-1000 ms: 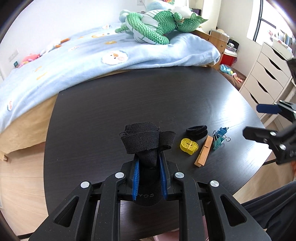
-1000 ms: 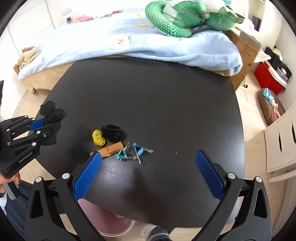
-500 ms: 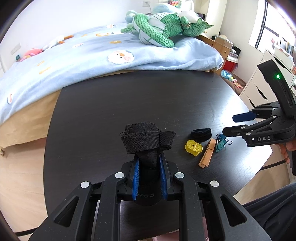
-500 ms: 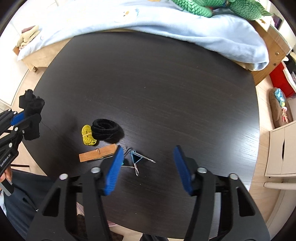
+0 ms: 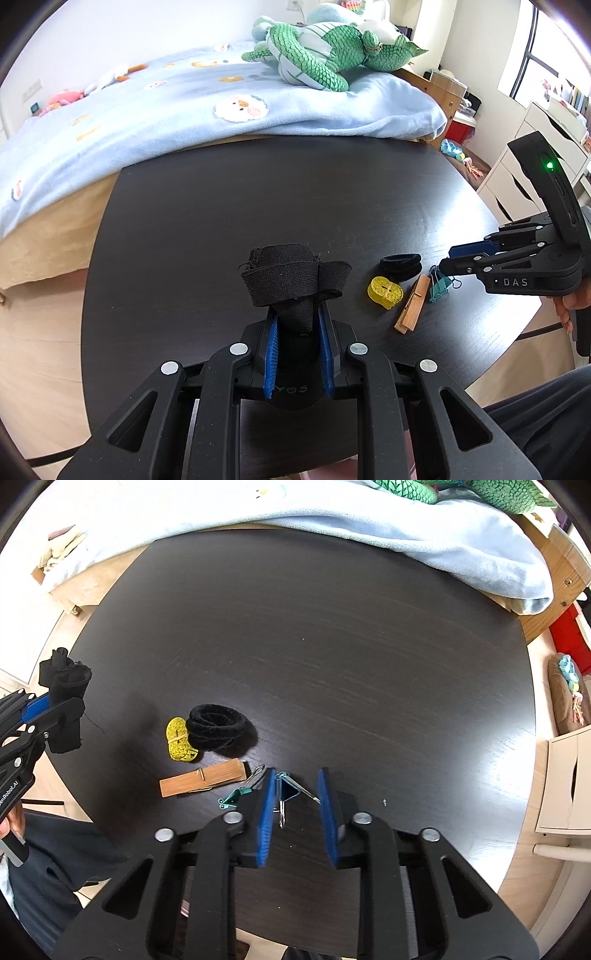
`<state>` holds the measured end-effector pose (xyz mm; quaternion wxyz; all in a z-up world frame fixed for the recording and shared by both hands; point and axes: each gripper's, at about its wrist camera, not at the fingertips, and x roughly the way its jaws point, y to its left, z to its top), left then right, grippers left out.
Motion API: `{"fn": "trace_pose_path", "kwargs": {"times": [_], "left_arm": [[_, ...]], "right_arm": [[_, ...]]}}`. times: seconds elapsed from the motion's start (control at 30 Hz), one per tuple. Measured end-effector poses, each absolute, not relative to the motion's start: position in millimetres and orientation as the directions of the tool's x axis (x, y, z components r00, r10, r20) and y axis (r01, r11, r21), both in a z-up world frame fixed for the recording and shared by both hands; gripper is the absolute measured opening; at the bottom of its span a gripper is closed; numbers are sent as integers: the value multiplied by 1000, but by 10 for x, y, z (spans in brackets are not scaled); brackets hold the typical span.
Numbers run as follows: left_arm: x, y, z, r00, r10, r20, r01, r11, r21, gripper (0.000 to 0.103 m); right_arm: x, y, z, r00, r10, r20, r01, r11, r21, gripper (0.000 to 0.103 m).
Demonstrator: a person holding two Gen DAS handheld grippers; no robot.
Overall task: Collect trash
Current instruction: 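Grasp the blue binder clip with the right gripper while the left holds the cloth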
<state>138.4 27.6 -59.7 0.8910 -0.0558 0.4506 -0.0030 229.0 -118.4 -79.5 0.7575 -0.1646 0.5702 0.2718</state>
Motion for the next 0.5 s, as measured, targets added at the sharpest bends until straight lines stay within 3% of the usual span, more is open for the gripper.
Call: {"fn": "trace_pose_path", "kwargs": {"times": [0.5], "left_arm": [[1319,198,-549,599,-61,-798,-18,996,-89,19]], "right_arm": [[2175,-1272,-642,248,248,-936,-587,808,59,10]]}}
